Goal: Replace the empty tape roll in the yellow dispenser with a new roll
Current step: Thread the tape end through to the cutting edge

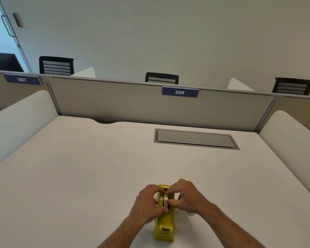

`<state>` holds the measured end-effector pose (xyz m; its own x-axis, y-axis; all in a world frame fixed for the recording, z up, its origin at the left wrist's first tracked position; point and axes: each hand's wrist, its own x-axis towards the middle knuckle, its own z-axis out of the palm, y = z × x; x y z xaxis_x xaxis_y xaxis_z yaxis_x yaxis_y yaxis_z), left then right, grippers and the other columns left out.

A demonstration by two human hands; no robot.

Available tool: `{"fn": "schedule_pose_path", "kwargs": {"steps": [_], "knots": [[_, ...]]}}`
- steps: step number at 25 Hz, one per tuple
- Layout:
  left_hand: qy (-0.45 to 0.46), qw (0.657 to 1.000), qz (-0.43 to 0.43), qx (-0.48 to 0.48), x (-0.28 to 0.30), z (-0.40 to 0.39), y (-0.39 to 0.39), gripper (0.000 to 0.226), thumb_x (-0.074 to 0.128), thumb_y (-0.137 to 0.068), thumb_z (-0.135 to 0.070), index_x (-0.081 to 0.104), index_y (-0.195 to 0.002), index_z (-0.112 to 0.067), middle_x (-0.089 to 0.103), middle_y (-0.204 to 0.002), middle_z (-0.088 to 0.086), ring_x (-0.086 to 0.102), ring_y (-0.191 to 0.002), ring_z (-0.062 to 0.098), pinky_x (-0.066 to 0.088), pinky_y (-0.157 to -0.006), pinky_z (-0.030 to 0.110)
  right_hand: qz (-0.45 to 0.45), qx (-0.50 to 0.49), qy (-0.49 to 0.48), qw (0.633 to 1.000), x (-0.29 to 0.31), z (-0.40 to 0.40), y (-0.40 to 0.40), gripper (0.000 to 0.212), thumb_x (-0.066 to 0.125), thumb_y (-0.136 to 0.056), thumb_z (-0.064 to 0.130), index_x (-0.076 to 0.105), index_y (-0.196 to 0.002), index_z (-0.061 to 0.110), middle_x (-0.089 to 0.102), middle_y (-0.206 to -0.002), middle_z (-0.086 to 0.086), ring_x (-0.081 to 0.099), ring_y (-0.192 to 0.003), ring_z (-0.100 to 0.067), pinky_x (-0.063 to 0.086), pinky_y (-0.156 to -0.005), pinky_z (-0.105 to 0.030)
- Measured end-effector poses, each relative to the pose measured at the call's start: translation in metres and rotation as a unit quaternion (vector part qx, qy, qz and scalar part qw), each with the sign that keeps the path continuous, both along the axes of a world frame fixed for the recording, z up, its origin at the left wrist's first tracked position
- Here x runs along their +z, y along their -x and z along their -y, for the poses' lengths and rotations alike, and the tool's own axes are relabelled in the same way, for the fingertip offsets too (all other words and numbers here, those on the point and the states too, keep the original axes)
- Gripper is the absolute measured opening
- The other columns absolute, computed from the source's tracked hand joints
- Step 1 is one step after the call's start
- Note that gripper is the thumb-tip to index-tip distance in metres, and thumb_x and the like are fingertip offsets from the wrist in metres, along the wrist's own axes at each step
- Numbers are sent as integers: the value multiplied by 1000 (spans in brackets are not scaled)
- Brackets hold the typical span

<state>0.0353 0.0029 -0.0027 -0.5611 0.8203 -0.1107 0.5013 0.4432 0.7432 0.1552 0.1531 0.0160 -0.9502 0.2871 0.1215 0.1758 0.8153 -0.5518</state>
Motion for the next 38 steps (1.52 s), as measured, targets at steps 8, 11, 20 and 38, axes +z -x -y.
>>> {"fn": "schedule_pose_path", "kwargs": {"steps": [8, 11, 20, 38], "knots": [[1, 1000, -3, -4, 0, 0, -1, 60, 88, -60, -39, 60, -113, -38, 54, -129, -14, 59, -103, 14, 57, -86, 27, 1, -11, 24, 1000, 3, 0, 2, 12, 72, -83, 29, 81, -90, 30, 78, -85, 16, 63, -86, -8, 51, -74, -20], [1, 1000, -5, -2, 1, 0, -1, 61, 89, -59, -39, 60, -113, -37, 54, -129, -13, 59, -103, 14, 57, -86, 27, 13, -14, 15, 1000, 2, 0, 1, 19, 71, -77, 39, 78, -93, 32, 74, -84, 20, 60, -86, -5, 53, -72, -26], [-11, 1000, -9, -13, 1, 1, -1, 56, 84, -63, -42, 61, -114, -37, 55, -132, -14, 58, -102, 11, 57, -86, 25, 9, -28, 37, 999, 3, -1, 4, 14, 69, -81, 32, 81, -88, 31, 77, -81, 14, 62, -84, -6, 49, -69, -19], [-3, 1000, 6, -4, 6, 0, -3, 60, 90, -59, -40, 61, -112, -36, 55, -129, -14, 59, -100, 14, 55, -83, 24, 25, -36, 90, 995, 6, -1, 4, 14, 73, -79, 26, 81, -89, 31, 79, -82, 13, 70, -81, -5, 59, -73, -23]]}}
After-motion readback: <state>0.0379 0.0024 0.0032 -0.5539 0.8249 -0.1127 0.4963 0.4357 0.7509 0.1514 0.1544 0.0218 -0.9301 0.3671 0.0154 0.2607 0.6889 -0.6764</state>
